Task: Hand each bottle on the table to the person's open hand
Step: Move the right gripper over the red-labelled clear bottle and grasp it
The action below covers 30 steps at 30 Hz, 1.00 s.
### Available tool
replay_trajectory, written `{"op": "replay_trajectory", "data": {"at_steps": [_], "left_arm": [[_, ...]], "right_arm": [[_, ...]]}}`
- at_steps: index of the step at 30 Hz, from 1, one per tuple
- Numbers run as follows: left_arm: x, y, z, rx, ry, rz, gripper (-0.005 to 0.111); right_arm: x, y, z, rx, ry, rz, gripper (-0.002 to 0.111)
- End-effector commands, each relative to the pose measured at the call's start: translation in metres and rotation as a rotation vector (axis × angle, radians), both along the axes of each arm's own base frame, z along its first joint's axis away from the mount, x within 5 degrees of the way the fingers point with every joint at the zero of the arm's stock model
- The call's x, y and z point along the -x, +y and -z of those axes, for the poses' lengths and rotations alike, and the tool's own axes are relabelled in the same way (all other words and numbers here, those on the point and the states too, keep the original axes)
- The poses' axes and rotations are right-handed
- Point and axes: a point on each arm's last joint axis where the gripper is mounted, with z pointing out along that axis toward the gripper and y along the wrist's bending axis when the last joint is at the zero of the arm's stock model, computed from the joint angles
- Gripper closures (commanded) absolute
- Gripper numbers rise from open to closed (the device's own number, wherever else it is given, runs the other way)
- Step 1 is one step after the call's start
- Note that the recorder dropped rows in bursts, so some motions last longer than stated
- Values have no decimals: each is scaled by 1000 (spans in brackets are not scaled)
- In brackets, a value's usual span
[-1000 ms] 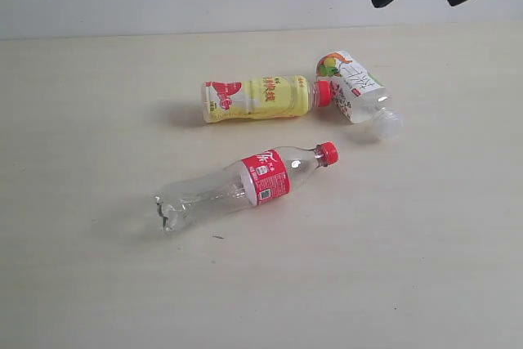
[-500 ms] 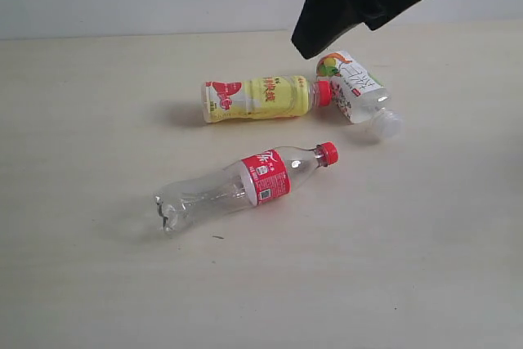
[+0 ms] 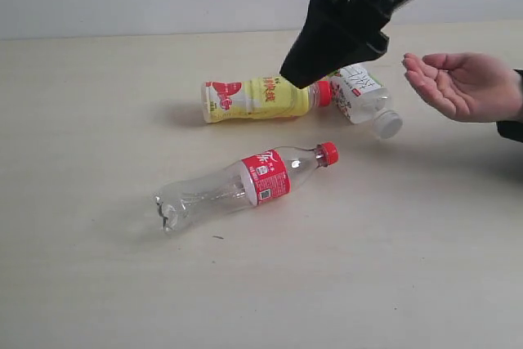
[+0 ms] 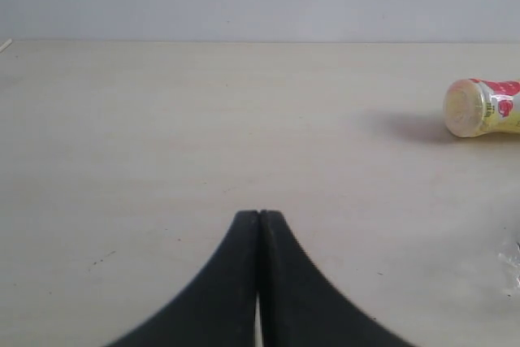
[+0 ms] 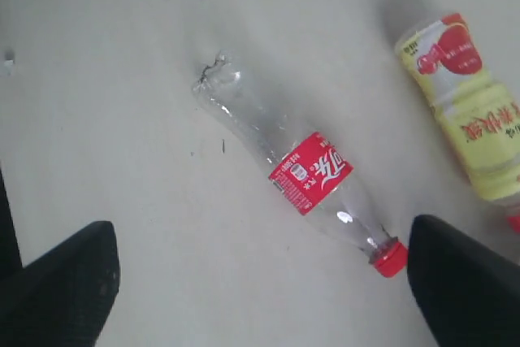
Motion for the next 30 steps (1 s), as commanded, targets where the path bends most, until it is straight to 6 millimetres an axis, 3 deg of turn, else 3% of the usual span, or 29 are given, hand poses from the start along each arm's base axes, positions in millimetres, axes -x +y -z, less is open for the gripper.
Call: {"op": "replay_trajectory", "data": {"at_steps": [1,5,10,14,20,30], "left_arm": [[0,0,-1,6,-13,-2,107],[0,0,-1,6,-13,-2,107],[0,0,-1,6,-13,-2,107],[0,0,-1,6,-13,-2,107],[0,0,-1,6,-13,-2,107],[0,0,-1,6,-13,-2,107]], "right_arm": [[2,17,14,20,-30,-161,19],[3,42,29,75,-111,-278,19],[1,87,76,219,-199,-410,19],[-2,111,116,291,-198,-490,19],[-15,125,169,377,-209,-530,19],[-23,133,207,393,-198,-529,19]]}}
